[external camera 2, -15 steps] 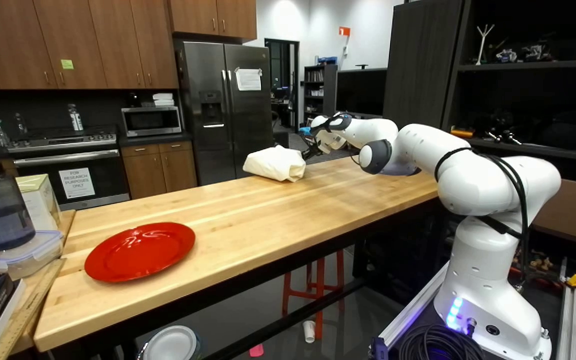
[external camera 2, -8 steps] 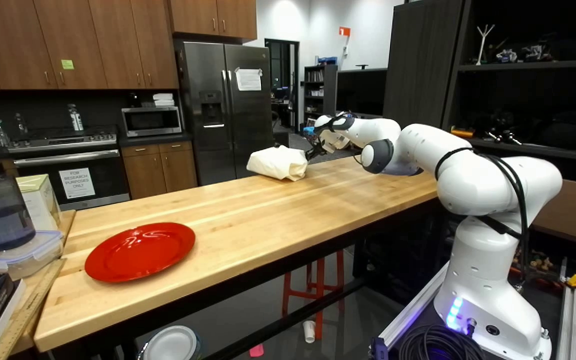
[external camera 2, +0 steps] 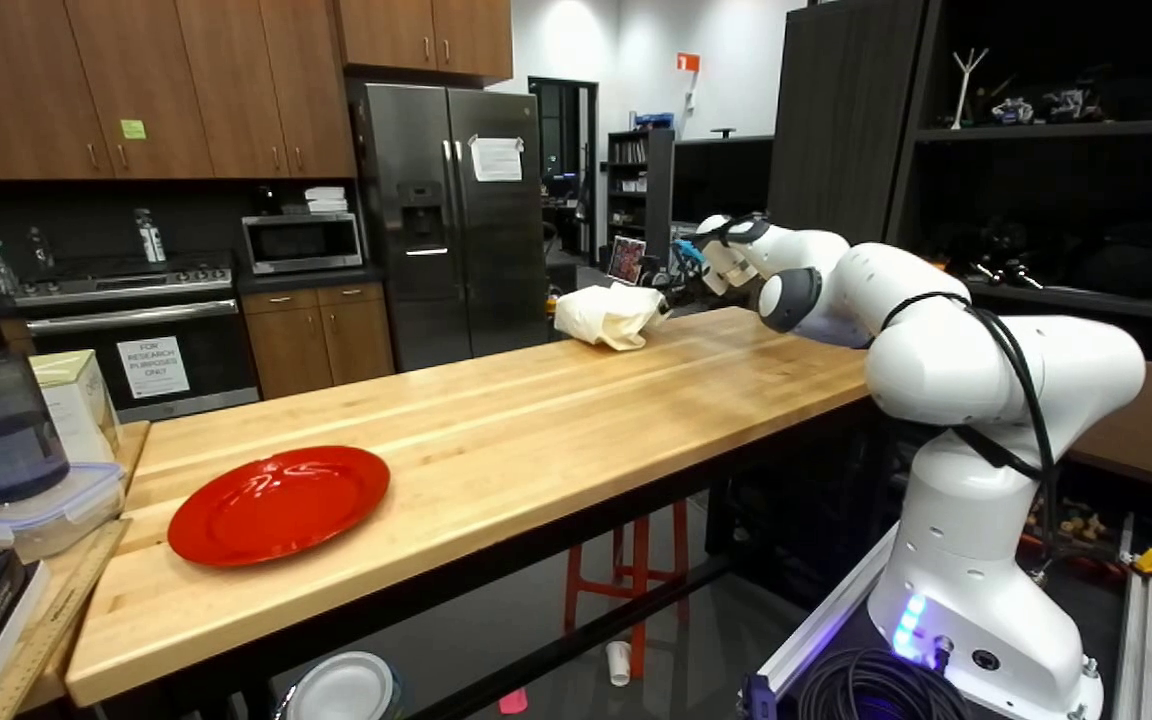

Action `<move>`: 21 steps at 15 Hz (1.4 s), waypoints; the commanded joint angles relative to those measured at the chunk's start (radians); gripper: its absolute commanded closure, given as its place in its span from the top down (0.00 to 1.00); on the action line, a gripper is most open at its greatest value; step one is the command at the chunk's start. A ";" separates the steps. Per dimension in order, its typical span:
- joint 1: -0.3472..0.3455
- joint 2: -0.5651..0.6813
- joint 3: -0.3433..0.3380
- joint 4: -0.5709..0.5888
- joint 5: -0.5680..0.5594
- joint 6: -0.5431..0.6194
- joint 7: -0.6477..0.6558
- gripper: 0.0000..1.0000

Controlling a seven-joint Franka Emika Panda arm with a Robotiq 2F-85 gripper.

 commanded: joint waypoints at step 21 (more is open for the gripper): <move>-0.100 0.043 -0.029 0.026 0.127 0.084 0.138 0.01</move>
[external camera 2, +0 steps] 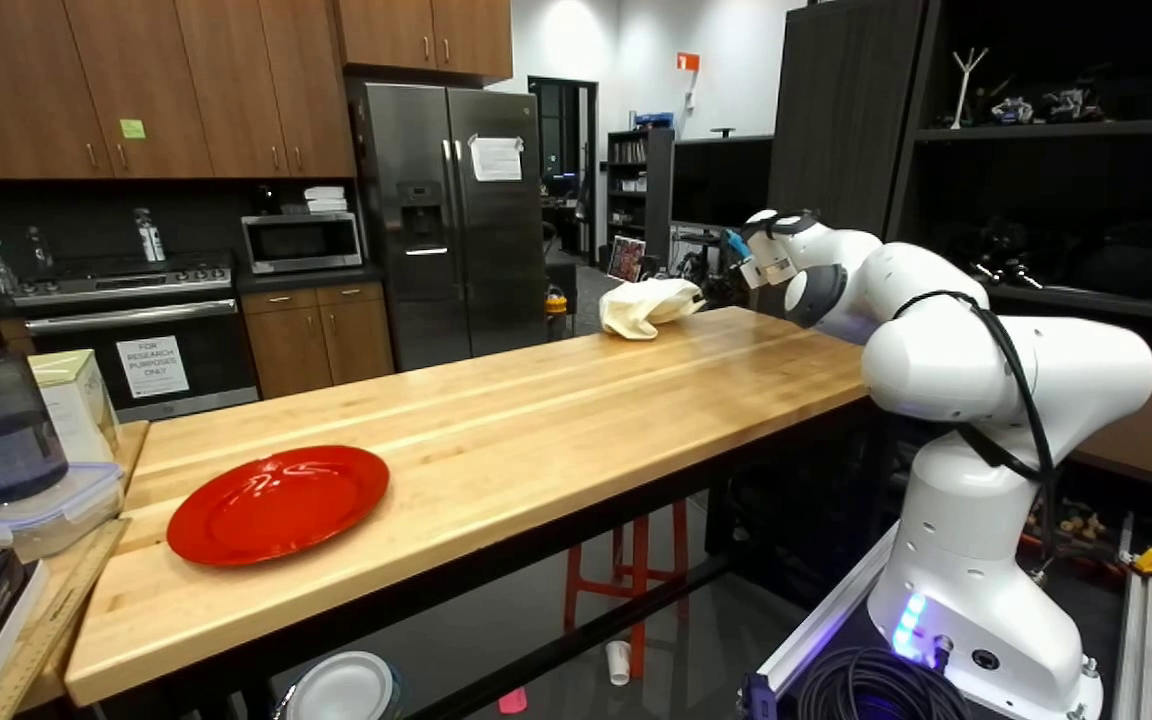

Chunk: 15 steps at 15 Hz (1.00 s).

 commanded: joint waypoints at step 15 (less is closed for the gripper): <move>-0.034 0.067 -0.075 -0.006 -0.203 0.300 -0.256 0.02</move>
